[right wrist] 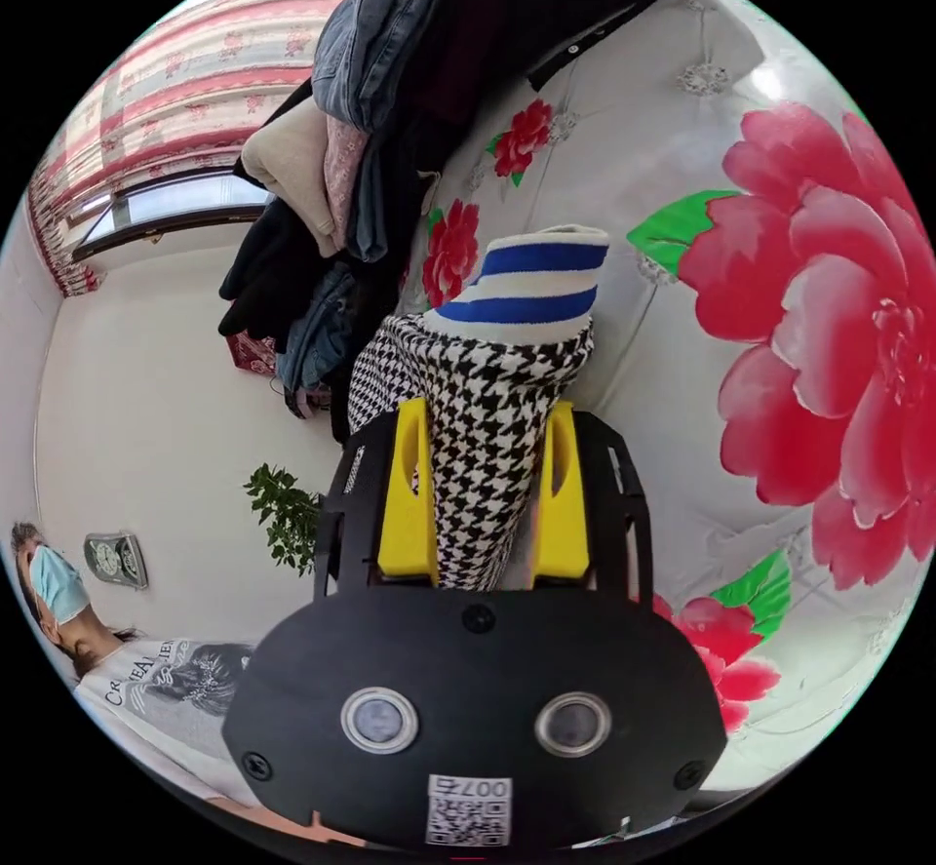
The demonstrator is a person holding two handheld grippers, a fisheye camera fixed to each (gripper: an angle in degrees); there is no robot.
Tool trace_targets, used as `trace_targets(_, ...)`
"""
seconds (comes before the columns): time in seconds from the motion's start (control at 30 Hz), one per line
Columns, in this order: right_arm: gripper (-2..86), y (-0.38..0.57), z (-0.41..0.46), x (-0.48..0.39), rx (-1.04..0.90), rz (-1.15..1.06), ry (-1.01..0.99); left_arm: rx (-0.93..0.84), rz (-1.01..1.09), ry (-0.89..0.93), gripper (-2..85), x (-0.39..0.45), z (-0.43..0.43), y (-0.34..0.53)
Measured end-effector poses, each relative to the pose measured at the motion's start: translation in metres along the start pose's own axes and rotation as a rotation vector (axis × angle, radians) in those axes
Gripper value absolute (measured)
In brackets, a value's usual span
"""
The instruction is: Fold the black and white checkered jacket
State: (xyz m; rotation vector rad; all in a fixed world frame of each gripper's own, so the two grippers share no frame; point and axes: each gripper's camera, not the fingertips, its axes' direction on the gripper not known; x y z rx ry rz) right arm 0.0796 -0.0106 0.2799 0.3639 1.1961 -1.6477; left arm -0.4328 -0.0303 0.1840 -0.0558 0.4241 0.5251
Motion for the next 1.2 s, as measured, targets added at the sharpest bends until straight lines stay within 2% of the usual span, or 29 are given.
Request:
trace_targets(0.07, 5.8, -0.004, 0.012, 0.002, -0.05, 0.005, -0.013, -0.01, 0.012, 0.032, 15.7, -0.001, 0.02, -0.006)
trace_targets(0.27, 3.7, 0.009, -0.015, 0.003, 0.015, 0.064, -0.177, 0.02, -0.037, 0.151, 9.4, 0.009, 0.056, -0.036)
trace_targets(0.37, 4.2, 0.013, -0.044, -0.012, 0.044, 0.028, -0.242, -0.007, 0.095, 0.13, 9.0, 0.059, 0.069, -0.055)
trace_targets(0.53, 4.8, -0.007, -0.131, -0.065, 0.238, -0.149, -0.381, -0.034, 0.33, 0.214, 9.0, 0.172, 0.118, -0.112)
trace_targets(0.67, 4.8, -0.041, -0.198, -0.12, 0.405, -0.307, -0.401, -0.049, 0.457, 0.252, 9.5, 0.272, 0.172, -0.184)
trace_targets(0.77, 4.8, -0.076, -0.242, -0.149, 0.57, -0.342, -0.309, -0.028, 0.505, 0.117, 11.1, 0.349, 0.226, -0.244)
trace_targets(0.83, 5.7, -0.102, -0.258, -0.142, 0.638, -0.316, -0.128, 0.021, 0.542, -0.107, 11.4, 0.379, 0.264, -0.265)
trace_targets(0.87, 5.9, -0.106, -0.259, -0.135, 0.642, -0.296, -0.073, 0.031, 0.539, -0.156, 11.5, 0.379, 0.274, -0.266)
trace_targets(0.97, 6.8, -0.117, -0.255, -0.072, 0.585, -0.221, 0.132, -0.011, 0.548, -0.295, 11.8, 0.35, 0.321, -0.249)
trace_targets(1.03, 7.1, -0.117, -0.254, -0.003, 0.525, -0.113, 0.352, -0.13, 0.559, -0.404, 12.0, 0.303, 0.358, -0.214)
trace_targets(1.2, 7.4, -0.125, -0.279, 0.09, 0.472, 0.067, 0.592, -0.348, 0.457, -0.578, 11.7, 0.209, 0.396, -0.117)
